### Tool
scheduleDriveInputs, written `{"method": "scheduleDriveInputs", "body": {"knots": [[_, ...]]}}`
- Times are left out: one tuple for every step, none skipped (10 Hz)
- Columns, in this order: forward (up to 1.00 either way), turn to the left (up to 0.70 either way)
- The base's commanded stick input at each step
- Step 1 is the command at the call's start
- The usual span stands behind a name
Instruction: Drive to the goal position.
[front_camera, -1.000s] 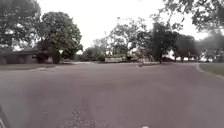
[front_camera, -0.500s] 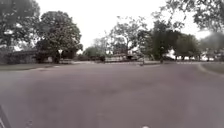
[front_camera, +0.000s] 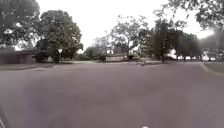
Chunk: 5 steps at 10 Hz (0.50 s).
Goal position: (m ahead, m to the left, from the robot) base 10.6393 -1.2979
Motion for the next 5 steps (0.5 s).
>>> {"method": "scheduleDriveInputs", "body": {"knots": [[0.70, 0.00], [0.70, 0.00], [0.70, 0.00], [0.70, 0.00], [0.70, 0.00]]}}
